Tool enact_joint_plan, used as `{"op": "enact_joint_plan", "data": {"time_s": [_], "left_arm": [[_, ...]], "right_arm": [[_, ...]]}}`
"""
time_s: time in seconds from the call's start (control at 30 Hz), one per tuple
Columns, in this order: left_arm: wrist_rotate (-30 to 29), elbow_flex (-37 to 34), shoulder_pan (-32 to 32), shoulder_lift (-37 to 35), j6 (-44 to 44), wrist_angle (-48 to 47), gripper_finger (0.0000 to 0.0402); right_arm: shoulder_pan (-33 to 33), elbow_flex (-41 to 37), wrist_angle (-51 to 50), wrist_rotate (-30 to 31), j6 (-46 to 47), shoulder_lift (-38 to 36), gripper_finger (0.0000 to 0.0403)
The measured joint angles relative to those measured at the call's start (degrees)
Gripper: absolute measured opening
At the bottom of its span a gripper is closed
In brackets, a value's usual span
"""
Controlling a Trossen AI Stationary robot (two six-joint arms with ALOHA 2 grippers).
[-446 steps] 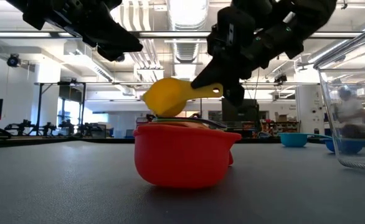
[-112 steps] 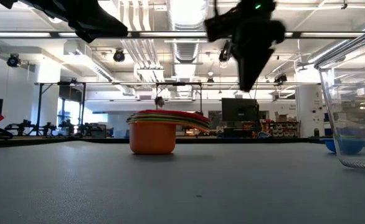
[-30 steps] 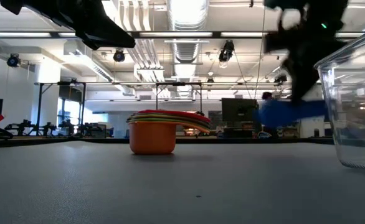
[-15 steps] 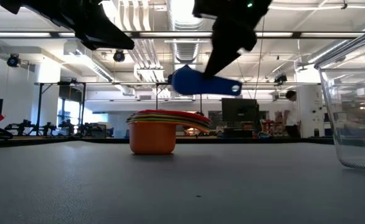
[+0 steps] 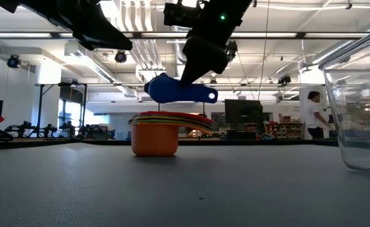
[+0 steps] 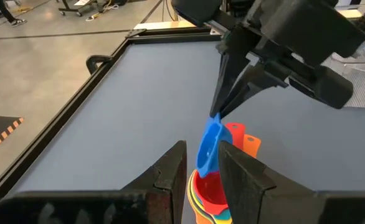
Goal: Nest measuring cups in basket
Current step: Stack the blue measuring cup on top of the red measuring cup, then put the stacked measuring cups into the transparent bin
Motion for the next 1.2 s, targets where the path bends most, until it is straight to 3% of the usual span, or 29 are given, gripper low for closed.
{"op": "enact_joint_plan", "data": {"time_s": [0.23,0.37,0.7,0.93,1.0,1.2], "left_arm": [[-0.03,0.00,0.00,0.31,-0.02,0.22,0.0074],[-0.04,0.00,0.00,0.35,-0.02,0.25,0.0074],[-0.04,0.00,0.00,0.43,-0.02,0.19,0.0074],[-0.04,-0.39,0.02,0.44,-0.02,0.08,0.0074],[-0.04,-0.39,0.02,0.46,-0.02,0.25,0.0074],[-0.04,-0.39,0.02,0.50,-0.02,0.20,0.0074]], "right_arm": [[0.00,-0.07,1.89,-0.72,-0.55,1.06,0.0009],[-0.05,-0.09,2.85,-6.37,-0.27,1.34,0.0021],[0.00,0.02,3.69,-7.56,-0.66,1.30,0.0135],[-0.77,0.04,-2.52,-8.17,0.72,0.42,0.0198],[-3.03,0.01,-3.81,-12.76,1.77,0.40,0.0213],[-11.67,-0.20,-1.85,-38.04,2.53,0.46,0.0248]]}}
